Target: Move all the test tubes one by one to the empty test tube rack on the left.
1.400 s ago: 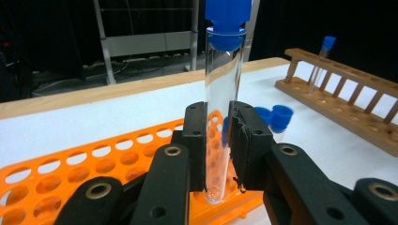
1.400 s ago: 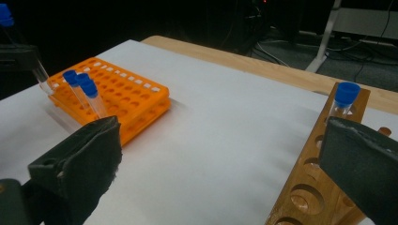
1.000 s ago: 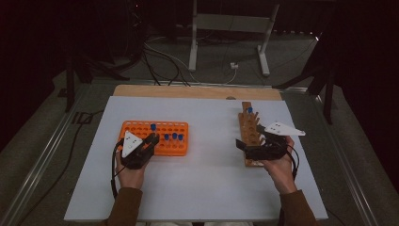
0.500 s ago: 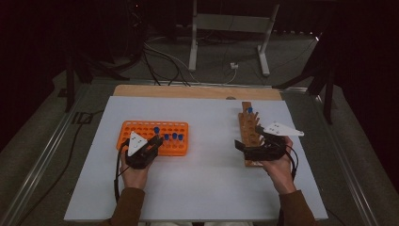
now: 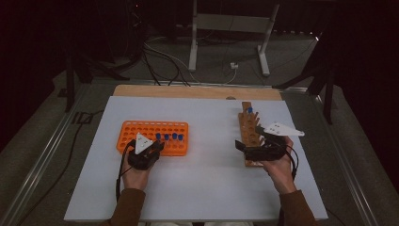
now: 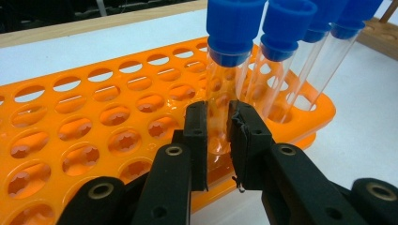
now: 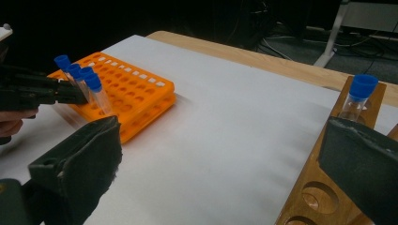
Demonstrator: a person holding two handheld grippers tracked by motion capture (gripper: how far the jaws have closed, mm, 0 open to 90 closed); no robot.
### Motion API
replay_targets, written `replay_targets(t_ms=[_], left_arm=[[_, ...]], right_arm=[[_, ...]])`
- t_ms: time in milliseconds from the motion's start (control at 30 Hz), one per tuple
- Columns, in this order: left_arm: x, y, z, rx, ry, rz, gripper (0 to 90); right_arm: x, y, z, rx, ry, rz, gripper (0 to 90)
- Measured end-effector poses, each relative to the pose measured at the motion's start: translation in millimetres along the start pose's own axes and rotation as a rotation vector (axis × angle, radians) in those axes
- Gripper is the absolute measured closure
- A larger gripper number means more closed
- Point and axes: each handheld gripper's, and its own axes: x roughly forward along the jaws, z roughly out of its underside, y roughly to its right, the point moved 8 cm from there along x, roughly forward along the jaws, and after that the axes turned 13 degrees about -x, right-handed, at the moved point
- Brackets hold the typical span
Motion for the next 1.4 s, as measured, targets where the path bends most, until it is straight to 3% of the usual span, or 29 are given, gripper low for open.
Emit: replay_targets(t_ms=[233, 400, 633, 867, 1033, 1200, 1400], left_arm=[[-1.1, 1.9, 1.3, 0.021, -0.001, -0.013, 78.7], [-1.1, 0.5, 0.7, -0.003, 0.003, 0.009, 77.1], [-9.2, -5.4, -0.7, -0.04, 0.01, 0.031, 61.5], [-31.0, -8.1, -13.9, -0.095, 0.075, 0.099, 45.7], [-39.1, -5.7, -18.5, -0.099, 0.097, 0.117, 35.2], [-41.8, -1.0, -18.7, -0.089, 0.101, 0.105, 18.4], [-43.3, 2.2, -17.8, -0.089, 0.1, 0.105, 6.9]], right_arm=[[0.8, -0.5, 1.2, 0.002, -0.004, -0.004, 0.3], [1.3, 0.4, 2.1, 0.003, -0.006, -0.004, 0.3], [2.2, 0.2, 1.4, -0.004, -0.007, -0.004, 0.3], [0.3, 5.5, -6.3, -0.01, 0.005, 0.009, 0.3], [-0.3, 11.6, -15.0, -0.01, 0.025, 0.026, 0.3], [2.1, 22.0, -19.3, 0.004, 0.025, 0.051, 0.3], [4.5, 31.7, -25.2, 0.01, 0.025, 0.073, 0.3]])
